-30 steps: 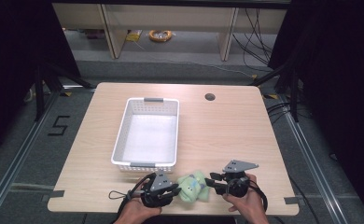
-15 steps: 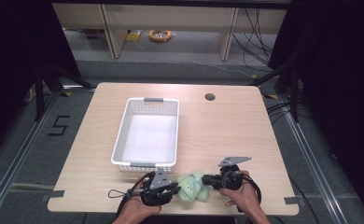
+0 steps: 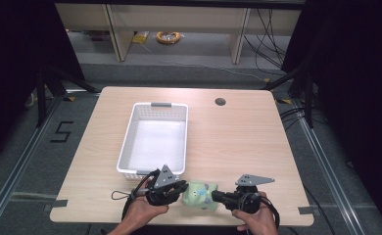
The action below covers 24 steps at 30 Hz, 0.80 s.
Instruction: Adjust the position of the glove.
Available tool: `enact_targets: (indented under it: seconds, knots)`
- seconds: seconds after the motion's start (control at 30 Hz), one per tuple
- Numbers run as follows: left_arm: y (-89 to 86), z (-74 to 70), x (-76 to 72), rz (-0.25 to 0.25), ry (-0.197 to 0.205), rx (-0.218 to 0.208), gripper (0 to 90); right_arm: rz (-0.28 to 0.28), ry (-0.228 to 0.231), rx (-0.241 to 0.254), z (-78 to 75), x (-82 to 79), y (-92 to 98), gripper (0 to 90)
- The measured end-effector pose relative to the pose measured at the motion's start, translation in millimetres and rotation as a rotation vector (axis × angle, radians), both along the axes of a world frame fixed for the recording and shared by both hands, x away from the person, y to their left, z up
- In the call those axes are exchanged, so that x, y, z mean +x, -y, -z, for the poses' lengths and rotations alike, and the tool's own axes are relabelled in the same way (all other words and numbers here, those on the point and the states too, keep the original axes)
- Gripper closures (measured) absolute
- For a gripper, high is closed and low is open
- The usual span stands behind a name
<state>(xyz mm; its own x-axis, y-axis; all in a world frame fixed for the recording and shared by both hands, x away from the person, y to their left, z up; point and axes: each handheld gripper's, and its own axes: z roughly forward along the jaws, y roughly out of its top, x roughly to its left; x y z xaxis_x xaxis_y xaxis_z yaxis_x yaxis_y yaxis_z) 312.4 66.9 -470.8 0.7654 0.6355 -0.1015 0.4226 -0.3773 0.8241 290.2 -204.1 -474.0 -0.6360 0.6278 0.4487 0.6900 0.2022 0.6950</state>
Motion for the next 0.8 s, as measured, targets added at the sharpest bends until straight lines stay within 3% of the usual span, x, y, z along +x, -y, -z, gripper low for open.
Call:
enact_targets:
  seconds: [0.03,0.1,0.13,0.2,0.23,0.3,0.33,0.37,0.4,0.43,0.47,0.5,0.53,0.57,0.6,0.63,0.67,0.77,0.8]
  knots:
    - [-0.8,-0.3,2.0,0.018,0.004,0.015,86.1,-0.011,0.039,-0.008,3.2,0.1,1.1,86.6]
    - [2.0,1.7,4.6,-0.003,-0.006,-0.008,85.7,0.004,-0.006,0.013,5.8,-5.6,-2.0,86.6]
    - [1.4,2.7,6.5,0.017,-0.002,0.013,85.0,0.006,0.002,0.008,7.9,-6.9,-3.3,86.4]
    - [1.4,4.8,6.3,0.018,-0.018,0.014,83.4,0.016,0.015,-0.030,12.4,-7.9,-4.1,85.8]
    - [0.7,5.9,5.4,0.015,-0.017,0.015,82.4,0.018,0.048,-0.051,15.4,-7.2,-1.9,85.6]
    - [-0.7,7.0,3.6,0.008,-0.034,-0.006,79.4,0.019,0.028,-0.066,20.1,-8.4,0.0,84.7]
    - [-2.0,6.9,2.4,0.007,-0.037,-0.005,77.9,0.029,-0.013,-0.043,21.0,-10.5,-0.8,84.1]
    - [-3.4,6.9,0.0,-0.006,-0.066,-0.040,74.6,0.032,-0.016,-0.035,22.6,-10.8,-0.3,82.4]
    - [-6.3,5.8,-0.6,0.002,-0.066,-0.023,71.3,0.017,0.001,-0.048,24.0,-9.6,2.2,80.0]
    - [-6.8,6.0,-2.3,-0.010,-0.065,-0.041,69.0,0.019,0.007,-0.052,24.3,-9.8,2.3,78.3]
    - [-8.8,5.1,-4.4,-0.012,-0.086,-0.049,66.8,0.034,-0.029,-0.042,23.2,-12.6,0.4,76.6]
    - [-11.6,4.9,-7.0,-0.007,-0.082,-0.043,64.7,0.014,-0.001,-0.060,23.8,-11.5,1.3,75.2]
    - [-13.1,5.5,-10.5,-0.003,-0.115,-0.050,63.0,-0.002,0.008,-0.067,24.3,-11.4,1.7,74.0]
    - [-14.5,6.7,-13.7,-0.003,-0.117,-0.048,60.5,0.005,-0.001,-0.074,23.1,-14.2,-0.1,71.0]
    - [-15.1,7.7,-15.6,0.007,-0.117,-0.050,59.0,-0.025,0.043,-0.102,23.8,-12.2,0.9,67.6]
    - [-15.1,8.4,-18.5,0.002,-0.128,-0.053,57.7,-0.018,0.033,-0.110,23.1,-13.9,-0.3,65.7]
    - [-15.7,9.8,-22.4,0.004,-0.163,-0.059,56.1,-0.014,0.045,-0.139,22.0,-14.9,-0.5,64.8]
    - [-14.7,13.6,-28.8,0.003,-0.167,-0.054,52.7,-0.032,0.069,-0.186,21.0,-17.7,-2.5,65.6]
    - [-13.3,15.6,-29.8,0.013,-0.153,-0.044,52.4,-0.051,0.071,-0.180,21.9,-17.2,-3.2,66.4]
